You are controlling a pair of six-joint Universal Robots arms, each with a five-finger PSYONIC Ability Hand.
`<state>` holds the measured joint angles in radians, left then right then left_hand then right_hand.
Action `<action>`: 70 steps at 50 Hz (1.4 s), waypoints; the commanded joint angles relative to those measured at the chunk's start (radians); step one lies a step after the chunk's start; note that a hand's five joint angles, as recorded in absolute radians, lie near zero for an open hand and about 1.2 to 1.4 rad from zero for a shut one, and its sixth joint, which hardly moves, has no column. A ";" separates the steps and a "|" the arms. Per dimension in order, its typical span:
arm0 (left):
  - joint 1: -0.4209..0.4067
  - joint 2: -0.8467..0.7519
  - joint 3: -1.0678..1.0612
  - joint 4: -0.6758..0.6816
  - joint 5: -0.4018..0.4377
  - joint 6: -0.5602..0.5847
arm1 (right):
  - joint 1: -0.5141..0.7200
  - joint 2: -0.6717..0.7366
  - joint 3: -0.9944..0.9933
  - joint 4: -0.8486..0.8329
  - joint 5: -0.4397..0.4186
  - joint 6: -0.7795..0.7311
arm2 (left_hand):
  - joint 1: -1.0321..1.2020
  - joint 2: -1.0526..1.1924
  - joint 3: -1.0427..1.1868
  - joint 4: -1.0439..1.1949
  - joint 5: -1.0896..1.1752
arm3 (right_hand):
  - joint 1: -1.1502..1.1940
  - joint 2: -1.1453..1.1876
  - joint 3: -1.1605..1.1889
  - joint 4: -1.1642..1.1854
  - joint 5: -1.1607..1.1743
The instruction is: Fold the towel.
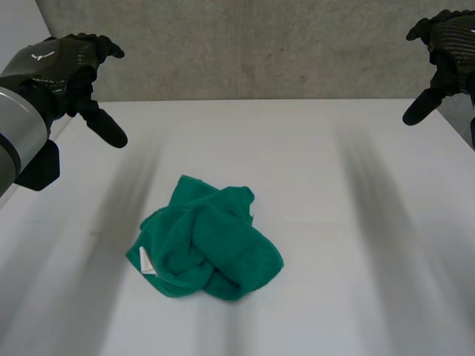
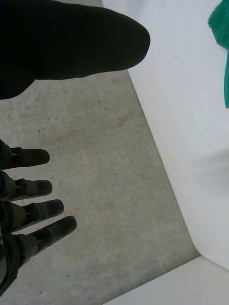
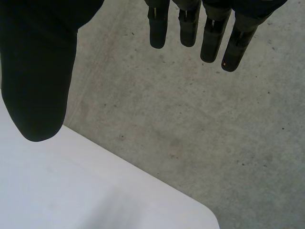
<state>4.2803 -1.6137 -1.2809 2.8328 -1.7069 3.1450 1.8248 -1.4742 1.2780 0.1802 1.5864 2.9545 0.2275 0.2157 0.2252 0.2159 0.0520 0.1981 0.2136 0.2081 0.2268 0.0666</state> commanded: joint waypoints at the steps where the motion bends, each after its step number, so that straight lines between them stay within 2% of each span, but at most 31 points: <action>1: 0.000 0.000 -0.008 0.007 0.003 -0.014 | 0.005 0.000 0.006 0.001 -0.031 -0.014 | -0.032 -0.020 -0.029 -0.020 -0.031 | -0.024 -0.039 -0.034 -0.052 -0.067; 7: 0.003 -0.002 -0.046 0.022 0.004 -0.002 | 0.010 0.005 0.004 0.059 -0.089 -0.055 | -0.002 0.009 0.000 0.009 -0.001 | -0.024 -0.039 -0.034 -0.052 -0.067; 11: 0.004 -0.017 -0.064 0.028 0.012 0.000 | 0.011 0.078 -0.006 0.234 -0.239 -0.097 | 0.007 0.018 0.009 0.018 0.008 | -0.024 -0.039 -0.034 -0.052 -0.067; 16: 0.090 -0.138 -0.118 0.022 0.100 0.003 | 0.021 0.167 0.012 0.301 -0.302 -0.075 | 0.042 0.053 0.044 0.053 0.043 | -0.024 -0.039 -0.034 -0.052 -0.067; 19: 0.118 -0.205 -0.133 0.019 0.148 0.007 | 0.034 0.193 0.020 0.297 -0.310 -0.041 | 0.080 0.091 0.082 0.091 0.081 | -0.024 -0.039 -0.034 -0.052 -0.067; 22: 0.121 -0.256 -0.147 0.020 0.158 0.007 | 0.108 0.280 0.047 0.216 -0.322 0.104 | 0.139 0.150 0.141 0.150 0.139 | -0.024 -0.039 -0.034 -0.052 -0.067; 27: 0.131 -0.343 -0.176 0.033 0.164 0.006 | 0.146 0.337 0.084 0.116 -0.324 0.184 | 0.317 0.329 0.320 0.329 0.318 | -0.011 -0.027 -0.021 -0.040 -0.054; 29: 0.131 -0.364 -0.189 0.037 0.170 0.004 | 0.177 0.374 0.102 0.052 -0.324 0.224 | 0.318 0.330 0.320 0.329 0.319 | 0.054 0.039 0.044 0.025 0.011; 35: 0.130 -0.404 -0.231 0.080 0.214 0.004 | 0.269 0.469 0.107 -0.022 -0.315 0.255 | 0.341 0.353 0.343 0.353 0.342 | 0.139 0.124 0.129 0.110 0.096; 41: 0.119 -0.404 -0.255 0.132 0.219 0.004 | 0.349 0.557 0.090 -0.087 -0.295 0.256 | 0.614 0.625 0.616 0.625 0.615 | 0.230 0.215 0.220 0.201 0.187; 43: 0.119 -0.404 -0.256 0.143 0.216 0.006 | 0.366 0.578 0.083 -0.097 -0.273 0.255 | 0.807 0.819 0.810 0.819 0.808 | 0.292 0.276 0.282 0.263 0.249; 45: 0.119 -0.402 -0.258 0.148 0.214 0.006 | 0.383 0.604 0.066 -0.114 -0.226 0.255 | 0.945 0.957 0.948 0.957 0.946 | 0.505 0.490 0.495 0.476 0.462; 46: 0.119 -0.399 -0.258 0.151 0.213 0.006 | 0.387 0.610 0.060 -0.122 -0.208 0.255 | 1.158 1.170 1.160 1.170 1.159 | 0.669 0.654 0.659 0.640 0.626; 47: 0.119 -0.396 -0.256 0.154 0.213 0.006 | 0.390 0.615 0.051 -0.143 -0.174 0.255 | 1.169 1.180 1.171 1.180 1.170 | 1.066 1.050 1.056 1.037 1.023; 48: 0.119 -0.393 -0.255 0.158 0.211 0.007 | 0.390 0.615 0.046 -0.154 -0.157 0.253 | 1.169 1.181 1.171 1.180 1.170 | 1.197 1.181 1.187 1.168 1.154; 54: 0.118 -0.310 -0.178 0.233 0.188 0.007 | 0.378 0.554 -0.042 -0.206 -0.088 0.230 | 1.169 1.181 1.171 1.180 1.170 | 1.198 1.183 1.188 1.169 1.155; 56: 0.115 -0.269 -0.128 0.269 0.178 0.007 | 0.372 0.456 -0.109 -0.211 -0.077 0.203 | 1.169 1.181 1.171 1.180 1.170 | 1.198 1.183 1.188 1.169 1.155; 58: 0.108 -0.233 -0.069 0.306 0.170 0.006 | 0.363 0.417 -0.138 -0.214 -0.075 0.187 | 1.169 1.181 1.171 1.180 1.170 | 1.198 1.183 1.188 1.169 1.155; 61: 0.098 -0.174 0.052 0.382 0.145 0.003 | 0.247 0.270 -0.294 -0.296 -0.075 0.086 | 1.169 1.181 1.171 1.180 1.170 | 1.198 1.183 1.188 1.169 1.155; 65: 0.090 -0.112 0.132 0.537 0.086 0.006 | 0.193 0.212 -0.356 -0.355 -0.086 0.040 | 1.169 1.181 1.171 1.180 1.170 | 1.198 1.183 1.188 1.169 1.155; 70: 0.059 -0.098 0.091 0.593 0.072 0.010 | 0.194 0.195 -0.324 -0.332 -0.121 0.026 | 1.169 1.181 1.171 1.180 1.170 | 1.198 1.183 1.188 1.169 1.155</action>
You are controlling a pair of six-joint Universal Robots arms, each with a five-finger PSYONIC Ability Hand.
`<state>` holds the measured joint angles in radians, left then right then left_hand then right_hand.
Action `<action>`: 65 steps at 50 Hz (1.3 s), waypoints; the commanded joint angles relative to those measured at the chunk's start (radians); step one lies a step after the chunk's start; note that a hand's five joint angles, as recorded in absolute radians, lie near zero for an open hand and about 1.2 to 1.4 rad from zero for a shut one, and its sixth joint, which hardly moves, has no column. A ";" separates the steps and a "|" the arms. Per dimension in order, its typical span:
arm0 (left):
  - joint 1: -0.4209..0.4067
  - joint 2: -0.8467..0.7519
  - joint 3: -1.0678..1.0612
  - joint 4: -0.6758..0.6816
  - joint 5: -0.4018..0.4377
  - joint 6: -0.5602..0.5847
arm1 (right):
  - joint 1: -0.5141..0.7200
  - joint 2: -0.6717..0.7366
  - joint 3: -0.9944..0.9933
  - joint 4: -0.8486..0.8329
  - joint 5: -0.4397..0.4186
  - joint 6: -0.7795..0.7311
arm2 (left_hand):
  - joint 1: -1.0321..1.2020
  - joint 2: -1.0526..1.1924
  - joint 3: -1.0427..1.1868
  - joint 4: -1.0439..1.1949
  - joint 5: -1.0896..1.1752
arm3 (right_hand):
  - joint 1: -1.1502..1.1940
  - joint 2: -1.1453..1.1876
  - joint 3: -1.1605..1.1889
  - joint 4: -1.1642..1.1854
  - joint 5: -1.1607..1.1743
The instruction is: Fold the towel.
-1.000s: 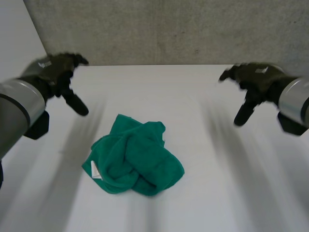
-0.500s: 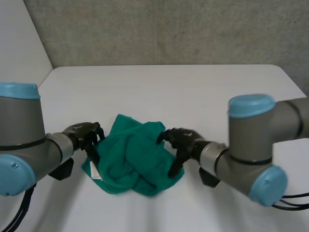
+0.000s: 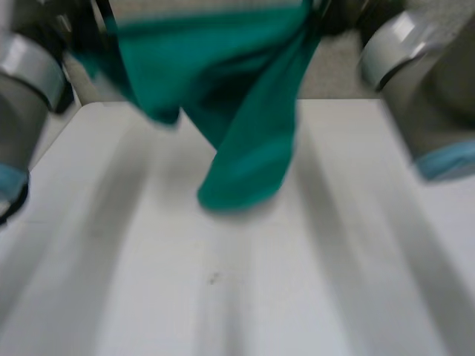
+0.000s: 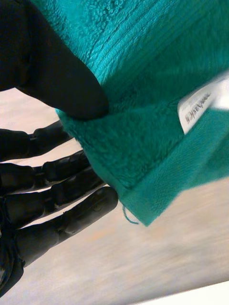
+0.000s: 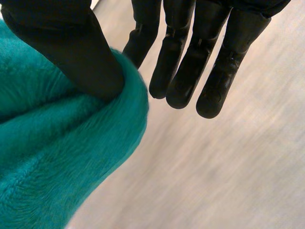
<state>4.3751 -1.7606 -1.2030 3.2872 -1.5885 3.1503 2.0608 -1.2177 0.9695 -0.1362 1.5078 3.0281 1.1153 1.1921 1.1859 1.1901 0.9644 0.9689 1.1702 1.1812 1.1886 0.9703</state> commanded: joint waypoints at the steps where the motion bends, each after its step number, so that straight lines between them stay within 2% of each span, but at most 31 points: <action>1: -0.037 0.049 -0.012 0.134 -0.047 0.007 | -0.042 -0.062 -0.015 -0.016 -0.043 -0.048 | 0.281 0.204 0.210 0.206 0.257 | 0.427 0.226 0.215 0.208 0.251; 6: -0.046 0.017 -0.206 0.135 -0.044 0.022 | -0.041 -0.080 0.194 0.047 -0.168 -0.064 | 0.281 0.204 0.210 0.206 0.257 | 0.427 0.226 0.215 0.208 0.251; 7: -0.046 0.017 -0.207 0.135 -0.044 0.022 | -0.041 -0.080 0.195 0.047 -0.169 -0.064 | 0.281 0.204 0.210 0.206 0.257 | 0.427 0.226 0.215 0.208 0.251; 10: -0.048 -0.061 -0.329 0.132 -0.044 0.057 | -0.042 -0.059 0.378 0.053 -0.222 -0.112 | 0.281 0.204 0.210 0.206 0.257 | 0.427 0.226 0.215 0.208 0.251; 17: -0.057 -0.115 -0.458 0.131 -0.047 0.164 | -0.045 0.035 0.499 0.141 -0.213 -0.207 | 0.281 0.204 0.210 0.206 0.257 | 0.427 0.226 0.215 0.208 0.251; 18: -0.057 -0.118 -0.478 0.134 -0.048 0.183 | -0.044 0.085 0.502 0.230 -0.206 -0.247 | 0.281 0.204 0.210 0.206 0.257 | 0.427 0.226 0.215 0.208 0.251; 24: -0.061 -0.103 -0.509 0.138 -0.048 0.211 | -0.047 0.119 0.486 0.359 -0.222 -0.259 | 0.281 0.204 0.210 0.206 0.257 | 0.427 0.226 0.215 0.208 0.251; 25: -0.065 -0.100 -0.509 0.138 -0.048 0.212 | -0.047 0.118 0.483 0.362 -0.222 -0.259 | 0.281 0.204 0.210 0.206 0.257 | 0.324 0.122 0.111 0.104 0.148; 26: -0.072 -0.088 -0.507 0.138 -0.050 0.214 | -0.047 0.089 0.476 0.357 -0.221 -0.256 | 0.281 0.204 0.210 0.206 0.257 | -0.061 -0.262 -0.273 -0.281 -0.237; 27: -0.077 -0.079 -0.509 0.137 -0.050 0.214 | -0.047 0.089 0.475 0.357 -0.221 -0.256 | 0.281 0.204 0.210 0.206 0.257 | -0.065 -0.266 -0.277 -0.284 -0.241; 29: -0.081 -0.069 -0.509 0.135 -0.050 0.214 | -0.054 0.029 0.462 0.348 -0.221 -0.250 | 0.281 0.204 0.210 0.206 0.257 | -0.348 -0.549 -0.560 -0.568 -0.524; 31: -0.095 -0.020 -0.510 0.129 -0.051 0.214 | -0.053 -0.017 0.448 0.334 -0.221 -0.233 | 0.238 0.161 0.167 0.163 0.214 | -0.560 -0.762 -0.773 -0.780 -0.736; 36: -0.108 0.046 -0.520 0.124 -0.053 0.214 | -0.102 -0.025 0.384 0.328 -0.216 -0.201 | 0.208 0.131 0.137 0.133 0.184 | -0.687 -0.888 -0.899 -0.907 -0.863; 41: -0.112 0.131 -0.524 0.124 -0.053 0.214 | -0.217 -0.014 0.342 0.339 -0.218 -0.177 | 0.266 0.189 0.196 0.191 0.243 | -0.722 -0.924 -0.935 -0.942 -0.898; 44: -0.117 0.174 -0.514 0.124 -0.053 0.211 | -0.225 -0.005 0.342 0.339 -0.219 -0.170 | 0.281 0.204 0.210 0.206 0.257 | -0.722 -0.924 -0.935 -0.942 -0.898; 49: -0.156 0.275 -0.451 0.103 -0.054 0.203 | -0.267 0.098 0.357 0.371 -0.225 -0.024 | 0.281 0.204 0.210 0.206 0.257 | -0.794 -0.996 -1.007 -1.014 -0.970; 52: -0.184 0.294 -0.408 0.072 -0.054 0.201 | -0.274 0.101 0.365 0.379 -0.233 0.003 | 0.281 0.204 0.210 0.206 0.257 | -0.794 -0.996 -1.007 -1.014 -0.970; 53: -0.193 0.297 -0.393 0.060 -0.054 0.201 | -0.278 0.116 0.389 0.394 -0.277 0.097 | 0.281 0.204 0.210 0.206 0.257 | -0.794 -0.996 -1.007 -1.014 -0.970; 59: -0.261 0.296 -0.297 -0.015 -0.059 0.201 | -0.278 0.156 0.457 0.348 -0.377 0.190 | 0.281 0.204 0.210 0.206 0.257 | -0.794 -0.996 -1.007 -1.014 -0.970; 65: -0.279 0.303 -0.279 -0.027 -0.062 0.200 | -0.232 0.204 0.466 0.225 -0.379 0.284 | 0.281 0.204 0.210 0.206 0.257 | -0.794 -0.996 -1.007 -1.014 -0.970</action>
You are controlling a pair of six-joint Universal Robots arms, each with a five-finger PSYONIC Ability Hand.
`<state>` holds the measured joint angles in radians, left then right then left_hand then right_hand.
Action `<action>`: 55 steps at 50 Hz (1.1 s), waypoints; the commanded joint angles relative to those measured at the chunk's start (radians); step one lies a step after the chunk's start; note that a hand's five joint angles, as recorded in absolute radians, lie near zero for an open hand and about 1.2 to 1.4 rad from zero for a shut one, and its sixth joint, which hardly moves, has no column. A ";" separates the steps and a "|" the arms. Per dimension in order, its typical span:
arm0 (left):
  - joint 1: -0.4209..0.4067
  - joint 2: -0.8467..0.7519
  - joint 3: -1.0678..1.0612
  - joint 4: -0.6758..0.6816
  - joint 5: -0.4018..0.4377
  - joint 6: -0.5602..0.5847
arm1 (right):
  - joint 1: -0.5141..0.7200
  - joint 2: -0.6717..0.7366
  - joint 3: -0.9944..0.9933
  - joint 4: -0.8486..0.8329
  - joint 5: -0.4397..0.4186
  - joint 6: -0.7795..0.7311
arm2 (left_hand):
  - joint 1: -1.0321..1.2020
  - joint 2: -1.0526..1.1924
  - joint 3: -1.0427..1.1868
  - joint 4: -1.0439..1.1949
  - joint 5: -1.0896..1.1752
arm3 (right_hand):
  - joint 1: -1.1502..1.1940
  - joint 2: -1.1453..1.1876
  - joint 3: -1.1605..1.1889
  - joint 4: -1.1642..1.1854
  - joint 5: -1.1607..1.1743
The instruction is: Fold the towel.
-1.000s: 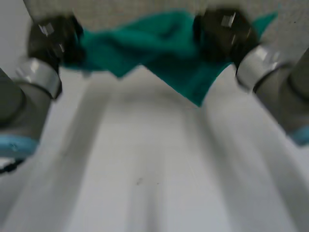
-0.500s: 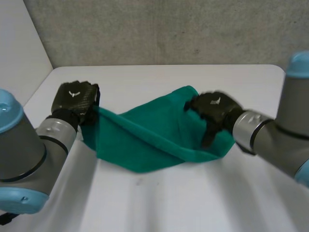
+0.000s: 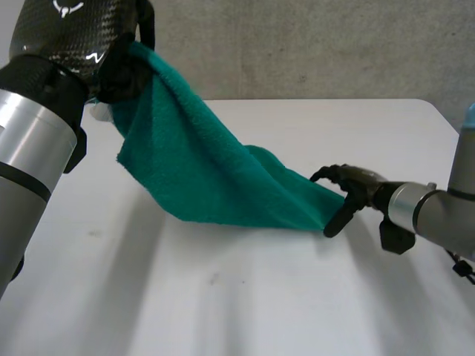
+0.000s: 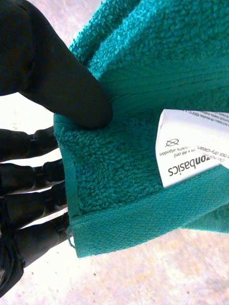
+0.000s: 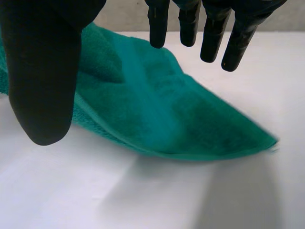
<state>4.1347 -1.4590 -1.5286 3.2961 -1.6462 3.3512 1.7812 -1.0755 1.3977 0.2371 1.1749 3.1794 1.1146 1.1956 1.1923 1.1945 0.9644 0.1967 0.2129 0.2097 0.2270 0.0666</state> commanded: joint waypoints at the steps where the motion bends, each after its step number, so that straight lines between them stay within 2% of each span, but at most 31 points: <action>1: -0.039 0.002 0.053 -0.036 -0.004 -0.001 | 0.064 0.077 0.032 -0.157 -0.046 0.146 | 0.282 0.201 0.204 0.202 0.257 | -0.022 -0.038 -0.035 -0.052 -0.067; 8: -0.036 0.002 0.076 -0.039 -0.046 0.002 | 0.147 0.180 -0.022 -0.170 -0.043 0.194 | 0.282 0.201 0.204 0.202 0.257 | 0.061 0.045 0.048 0.031 0.017; 9: -0.036 0.000 0.079 -0.039 -0.052 0.002 | 0.161 0.204 -0.025 -0.180 -0.025 0.192 | 0.282 0.201 0.204 0.202 0.257 | 0.765 0.749 0.752 0.735 0.720; 10: -0.034 0.000 0.081 -0.039 -0.058 0.004 | 0.158 0.197 -0.025 -0.185 -0.009 0.194 | 0.282 0.201 0.204 0.202 0.257 | 1.042 1.026 1.029 1.012 0.998; 11: -0.031 0.000 0.081 -0.038 -0.063 0.005 | 0.158 0.196 -0.025 -0.185 -0.009 0.194 | 0.282 0.201 0.204 0.202 0.257 | 1.045 1.029 1.032 1.015 1.001; 12: -0.028 0.000 0.081 -0.039 -0.064 0.005 | 0.155 0.190 -0.028 -0.194 0.011 0.192 | 0.282 0.201 0.204 0.202 0.257 | 1.198 1.182 1.185 1.168 1.154; 13: -0.022 0.000 0.076 -0.041 -0.064 0.007 | 0.147 0.130 -0.031 -0.246 0.104 0.180 | 0.282 0.201 0.204 0.202 0.257 | 1.200 1.183 1.187 1.169 1.155; 15: -0.007 -0.001 0.068 -0.044 -0.063 0.008 | 0.144 0.090 -0.022 -0.272 0.133 0.175 | 0.282 0.201 0.204 0.202 0.257 | 1.200 1.183 1.187 1.169 1.155; 17: 0.031 -0.001 0.050 -0.052 -0.060 0.010 | 0.110 -0.045 -0.010 -0.329 0.187 0.122 | 0.282 0.201 0.204 0.202 0.257 | 1.200 1.183 1.187 1.169 1.155; 18: 0.048 -0.001 0.039 -0.056 -0.058 0.010 | 0.065 -0.128 -0.008 -0.346 0.187 0.041 | 0.282 0.201 0.204 0.202 0.257 | 1.200 1.183 1.187 1.169 1.155; 19: 0.065 -0.003 0.029 -0.064 -0.058 0.010 | 0.064 -0.129 -0.008 -0.346 0.187 0.040 | 0.282 0.201 0.204 0.202 0.257 | 1.200 1.183 1.187 1.169 1.155; 20: 0.102 -0.006 0.003 -0.075 -0.053 0.010 | -0.010 -0.237 -0.020 -0.319 0.175 -0.130 | 0.282 0.201 0.204 0.202 0.257 | 1.200 1.183 1.187 1.169 1.155; 21: 0.102 -0.006 0.002 -0.075 -0.053 0.010 | -0.032 -0.271 -0.025 -0.291 0.166 -0.192 | 0.282 0.201 0.204 0.202 0.257 | 1.200 1.183 1.187 1.169 1.155; 24: 0.165 -0.026 -0.076 -0.104 -0.029 0.010 | -0.063 -0.349 -0.049 -0.191 0.140 -0.376 | 0.282 0.201 0.204 0.202 0.257 | 1.200 1.183 1.187 1.169 1.155; 25: 0.171 -0.035 -0.091 -0.107 -0.018 0.008 | -0.065 -0.383 -0.072 -0.109 0.137 -0.486 | 0.282 0.201 0.204 0.202 0.257 | 1.200 1.183 1.187 1.169 1.155; 26: 0.174 -0.052 -0.108 -0.108 -0.009 0.008 | -0.065 -0.383 -0.072 -0.108 0.137 -0.487 | 0.282 0.201 0.204 0.202 0.257 | 1.200 1.183 1.187 1.169 1.155; 28: 0.179 -0.122 -0.149 -0.113 0.020 0.010 | -0.068 -0.405 -0.083 0.021 0.138 -0.617 | 0.282 0.201 0.204 0.202 0.257 | 1.200 1.183 1.187 1.169 1.155; 30: 0.177 -0.142 -0.159 -0.116 0.026 0.010 | -0.066 -0.403 -0.082 0.144 0.140 -0.696 | 0.282 0.201 0.204 0.202 0.257 | 1.200 1.183 1.187 1.169 1.155; 33: 0.170 -0.234 -0.180 -0.144 0.039 0.011 | -0.057 -0.396 -0.080 0.214 0.147 -0.737 | 0.282 0.201 0.204 0.202 0.257 | 1.200 1.183 1.187 1.169 1.155; 35: 0.170 -0.277 -0.174 -0.162 0.039 0.013 | -0.002 -0.326 -0.089 0.307 0.170 -0.797 | 0.282 0.201 0.204 0.202 0.257 | 1.200 1.183 1.187 1.169 1.155; 39: 0.174 -0.368 -0.137 -0.182 0.039 0.014 | 0.030 -0.236 -0.100 0.327 0.216 -0.829 | 0.282 0.201 0.204 0.202 0.257 | 1.200 1.183 1.187 1.169 1.155; 40: 0.174 -0.392 -0.113 -0.179 0.037 0.014 | 0.033 -0.187 -0.112 0.320 0.253 -0.832 | 0.282 0.201 0.204 0.202 0.257 | 1.200 1.183 1.187 1.169 1.155; 42: 0.174 -0.412 -0.081 -0.177 0.037 0.014 | 0.041 -0.173 -0.123 0.314 0.261 -0.834 | 0.282 0.201 0.204 0.202 0.257 | 1.200 1.183 1.187 1.169 1.155; 45: 0.174 -0.457 0.007 -0.171 0.037 0.016 | 0.047 -0.130 -0.163 0.286 0.273 -0.832 | 0.282 0.201 0.204 0.202 0.257 | 1.200 1.183 1.187 1.169 1.155; 48: 0.174 -0.501 0.143 -0.159 0.036 0.030 | 0.052 -0.012 -0.314 0.139 0.295 -0.809 | 0.282 0.201 0.204 0.202 0.257 | 1.200 1.183 1.187 1.169 1.155; 50: 0.173 -0.514 0.223 -0.136 0.032 0.046 | 0.053 0.003 -0.352 0.105 0.304 -0.800 | 0.282 0.201 0.204 0.202 0.257 | 1.200 1.183 1.187 1.169 1.155; 53: 0.174 -0.517 0.366 -0.029 0.028 0.079 | 0.055 0.026 -0.467 0.005 0.348 -0.765 | 0.282 0.201 0.204 0.202 0.257 | 1.200 1.183 1.187 1.169 1.155; 55: 0.174 -0.511 0.412 0.057 0.014 0.094 | 0.056 0.026 -0.577 -0.150 0.400 -0.715 | 0.282 0.201 0.204 0.202 0.257 | 1.200 1.183 1.187 1.169 1.155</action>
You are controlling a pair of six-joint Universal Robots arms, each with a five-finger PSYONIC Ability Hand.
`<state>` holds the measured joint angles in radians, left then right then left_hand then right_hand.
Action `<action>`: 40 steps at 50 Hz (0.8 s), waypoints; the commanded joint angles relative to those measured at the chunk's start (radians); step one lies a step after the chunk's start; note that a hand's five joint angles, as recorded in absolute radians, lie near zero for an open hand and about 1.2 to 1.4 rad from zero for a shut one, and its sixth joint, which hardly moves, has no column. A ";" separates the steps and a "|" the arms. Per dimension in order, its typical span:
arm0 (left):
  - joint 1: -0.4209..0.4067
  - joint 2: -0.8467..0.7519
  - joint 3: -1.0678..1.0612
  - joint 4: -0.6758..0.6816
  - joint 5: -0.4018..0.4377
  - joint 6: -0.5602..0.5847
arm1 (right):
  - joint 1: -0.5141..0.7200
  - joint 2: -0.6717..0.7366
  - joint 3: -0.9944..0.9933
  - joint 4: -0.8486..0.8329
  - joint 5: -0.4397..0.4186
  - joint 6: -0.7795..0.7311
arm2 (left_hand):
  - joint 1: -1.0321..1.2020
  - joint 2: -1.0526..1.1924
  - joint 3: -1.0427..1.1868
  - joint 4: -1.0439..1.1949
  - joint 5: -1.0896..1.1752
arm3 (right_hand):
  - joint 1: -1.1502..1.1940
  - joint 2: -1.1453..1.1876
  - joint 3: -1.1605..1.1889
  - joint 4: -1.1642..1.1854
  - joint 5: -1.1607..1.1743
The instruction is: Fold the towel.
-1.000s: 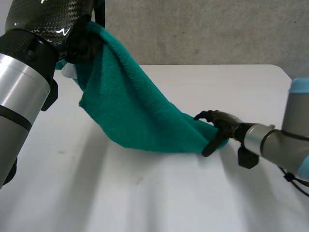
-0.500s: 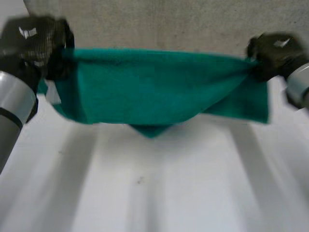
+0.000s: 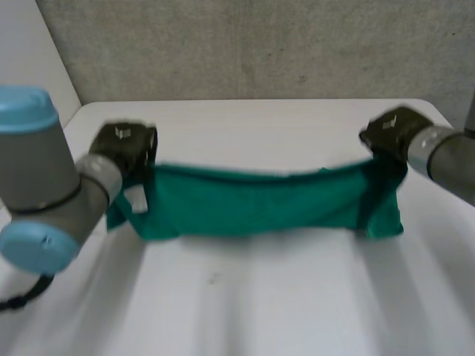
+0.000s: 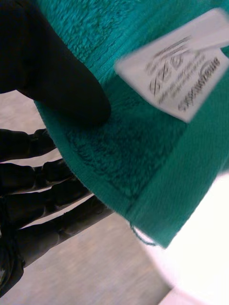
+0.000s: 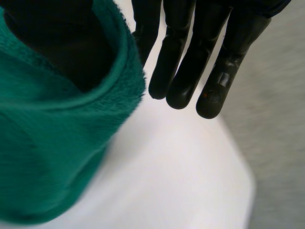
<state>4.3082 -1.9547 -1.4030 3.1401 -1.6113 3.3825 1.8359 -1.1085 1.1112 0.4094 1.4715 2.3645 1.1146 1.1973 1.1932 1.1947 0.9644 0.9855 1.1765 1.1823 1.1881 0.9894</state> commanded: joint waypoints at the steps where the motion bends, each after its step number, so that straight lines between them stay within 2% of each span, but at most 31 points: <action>1: 0.001 -0.010 0.300 0.260 -0.030 0.070 | 0.002 0.059 -0.291 -0.324 0.104 0.101 | 0.282 0.199 0.203 0.202 0.257 | 0.411 0.220 0.214 0.208 0.232; 2: 0.005 0.012 0.308 0.355 -0.048 0.084 | 0.003 0.052 -0.309 -0.404 0.108 0.119 | 0.282 0.199 0.203 0.202 0.257 | 0.411 0.220 0.214 0.208 0.232; 3: 0.007 0.029 0.305 0.404 -0.061 0.092 | 0.003 0.052 -0.309 -0.405 0.108 0.119 | 0.282 0.199 0.203 0.202 0.257 | 0.411 0.220 0.214 0.208 0.232; 4: 0.010 0.054 0.302 0.485 -0.074 0.098 | 0.002 -0.005 -0.274 -0.531 0.107 0.149 | 0.282 0.199 0.203 0.202 0.257 | 0.411 0.220 0.214 0.208 0.232; 6: 0.008 0.074 0.286 0.528 -0.078 0.100 | 0.002 -0.029 -0.255 -0.550 0.107 0.154 | 0.282 0.199 0.203 0.202 0.257 | 0.411 0.220 0.214 0.208 0.232; 9: 0.007 0.079 0.215 0.502 -0.072 0.100 | 0.011 -0.115 -0.124 -0.551 0.081 0.160 | 0.282 0.199 0.203 0.202 0.257 | 0.411 0.220 0.214 0.208 0.232; 11: 0.010 0.077 0.170 0.479 -0.064 0.098 | 0.014 -0.120 -0.091 -0.548 0.069 0.160 | 0.282 0.199 0.203 0.202 0.257 | 0.411 0.220 0.214 0.208 0.232; 12: 0.013 0.073 0.127 0.460 -0.056 0.095 | 0.020 -0.123 0.005 -0.544 0.025 0.162 | 0.282 0.199 0.203 0.202 0.257 | 0.411 0.220 0.214 0.208 0.232; 15: 0.022 0.053 0.047 0.454 -0.045 0.093 | 0.025 -0.132 0.106 -0.544 -0.023 0.165 | 0.282 0.199 0.203 0.202 0.257 | 0.411 0.220 0.214 0.208 0.232; 20: 0.024 -0.058 -0.068 0.463 -0.041 0.097 | 0.059 -0.106 0.254 -0.546 -0.063 0.167 | 0.282 0.199 0.203 0.202 0.257 | 0.411 0.220 0.214 0.208 0.232; 23: 0.024 -0.175 -0.094 0.457 -0.047 0.101 | 0.077 -0.007 0.283 -0.538 -0.060 0.165 | 0.282 0.199 0.203 0.202 0.257 | 0.411 0.220 0.214 0.208 0.232; 24: 0.024 -0.176 -0.094 0.457 -0.047 0.101 | 0.082 0.057 0.283 -0.526 -0.057 0.167 | 0.282 0.199 0.203 0.202 0.257 | 0.411 0.220 0.214 0.208 0.232; 27: 0.024 -0.234 -0.094 0.446 -0.053 0.106 | 0.080 0.136 0.277 -0.482 -0.048 0.167 | 0.282 0.199 0.203 0.202 0.257 | 0.411 0.220 0.214 0.208 0.232; 33: 0.047 -0.210 -0.123 0.399 -0.048 0.106 | 0.074 0.138 0.279 -0.448 -0.034 0.170 | 0.080 -0.003 0.001 0.000 0.056 | 0.411 0.220 0.214 0.208 0.232; 40: 0.054 -0.057 -0.186 0.382 -0.041 0.104 | 0.068 0.081 0.306 -0.446 -0.036 0.191 | -0.269 -0.352 -0.348 -0.350 -0.294 | 0.411 0.220 0.214 0.208 0.232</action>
<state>4.3530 -2.1554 -1.5316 3.5426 -1.6591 3.4880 1.9114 -0.9712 1.3957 -0.0386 1.4361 2.5346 0.9392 0.9506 0.9535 0.9572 0.7897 0.9855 1.1766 1.1823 1.1885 0.9962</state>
